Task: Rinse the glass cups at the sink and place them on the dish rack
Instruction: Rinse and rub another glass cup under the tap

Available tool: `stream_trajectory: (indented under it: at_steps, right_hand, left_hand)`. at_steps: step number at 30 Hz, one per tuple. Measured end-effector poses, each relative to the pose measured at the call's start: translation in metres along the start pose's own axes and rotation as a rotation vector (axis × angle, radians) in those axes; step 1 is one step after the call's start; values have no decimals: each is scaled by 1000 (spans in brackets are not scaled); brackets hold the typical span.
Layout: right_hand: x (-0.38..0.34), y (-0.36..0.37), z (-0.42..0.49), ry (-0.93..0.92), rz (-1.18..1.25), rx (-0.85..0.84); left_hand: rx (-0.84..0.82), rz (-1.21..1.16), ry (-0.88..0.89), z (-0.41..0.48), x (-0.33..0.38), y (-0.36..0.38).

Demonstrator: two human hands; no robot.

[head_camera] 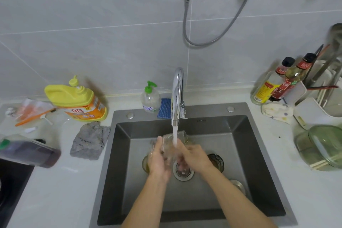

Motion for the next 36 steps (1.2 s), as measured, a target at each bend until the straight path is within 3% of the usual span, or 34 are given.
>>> stream_trajectory:
  at_steps: [3, 5, 8, 10, 11, 14, 18, 21, 24, 25, 28, 31, 33, 36]
  right_hand:
    - [-4, 16, -4, 18, 51, -44]
    - [-7, 17, -6, 4, 12, -120]
    - [-14, 5, -4, -192, -403, -306]
    - [-9, -7, 2, -285, -816, -311]
    - [-9, -9, 4, -321, -884, -282]
    - [-13, 2, 1, -326, -530, -229]
    - [-20, 17, -1, -131, -106, -121]
    - [-14, 10, 2, -211, -393, -252]
    - [-6, -9, 11, -343, -834, -204]
    - [-7, -10, 10, -359, -811, -162]
    - [-15, 3, 7, -306, -420, -24]
    - [-18, 13, 1, -219, -209, -57]
    - [-15, 7, 0, -183, -283, -205]
    - [4, -10, 11, -250, -691, -249]
  left_hand:
    - [-137, 63, -193, -5, -11, 14]
    - [-190, 44, -180, -7, -8, 19]
    - [-193, 23, -138, -9, 0, 19]
    - [-183, 28, -178, -8, 2, 18]
    - [-184, 46, -190, -7, 4, 17]
    - [-209, 78, -199, -3, 4, 18]
    - [-230, 127, -153, -6, -4, 23]
    - [-209, 136, -158, -6, 2, 19]
    - [-222, 102, -148, -5, 7, 14]
    - [-214, 80, -141, -4, 7, 14]
    - [-246, 64, -164, -4, -6, 23]
    - [-232, 68, -188, -4, -13, 25]
    - [-216, 130, -164, -3, -10, 22]
    - [-201, 154, -144, 0, -9, 16]
Point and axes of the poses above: each hand's wrist, its own z-axis towards the middle knuckle, its own y-axis out of the palm, x = y × z, the point moved 5 cm from there along z, towards the middle knuckle, and after that the axes turned 7 degrees about -y, right-handed, at the moved point
